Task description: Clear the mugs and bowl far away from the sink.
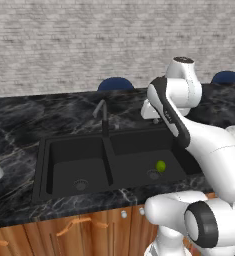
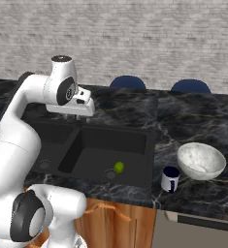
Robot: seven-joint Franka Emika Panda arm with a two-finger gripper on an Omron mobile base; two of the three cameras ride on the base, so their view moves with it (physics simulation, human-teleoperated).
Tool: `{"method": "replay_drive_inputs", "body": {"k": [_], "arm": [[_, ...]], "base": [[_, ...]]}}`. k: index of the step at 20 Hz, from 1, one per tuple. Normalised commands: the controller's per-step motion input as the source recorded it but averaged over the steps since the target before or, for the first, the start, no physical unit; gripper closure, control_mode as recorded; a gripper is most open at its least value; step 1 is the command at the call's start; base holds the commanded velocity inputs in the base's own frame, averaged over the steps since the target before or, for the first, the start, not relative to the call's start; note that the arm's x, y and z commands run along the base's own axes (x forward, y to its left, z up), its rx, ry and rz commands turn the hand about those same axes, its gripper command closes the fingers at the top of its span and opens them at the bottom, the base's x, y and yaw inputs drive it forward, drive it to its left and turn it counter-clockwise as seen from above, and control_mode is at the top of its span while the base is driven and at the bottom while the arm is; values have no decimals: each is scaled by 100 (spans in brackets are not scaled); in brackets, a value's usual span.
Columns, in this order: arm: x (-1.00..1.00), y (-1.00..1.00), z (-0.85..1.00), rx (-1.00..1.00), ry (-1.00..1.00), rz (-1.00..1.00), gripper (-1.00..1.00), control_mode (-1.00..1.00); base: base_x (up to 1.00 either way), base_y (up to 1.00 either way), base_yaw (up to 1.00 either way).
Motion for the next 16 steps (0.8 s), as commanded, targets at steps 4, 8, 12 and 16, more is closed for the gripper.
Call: {"method": "replay_drive_inputs", "body": {"k": [4, 8, 12, 16], "arm": [[-34, 2, -8, -2, -6, 0, -100, -100], [-72, 0, -15, 0, 0, 0, -100, -100], [-53, 0, 0, 0, -1, 0, -100, -100], [-30, 0, -1, 0, 1, 0, -100, -100]], "base": [[0, 0, 0], [0, 0, 0], [0, 0, 0], [0, 0, 0]]}}
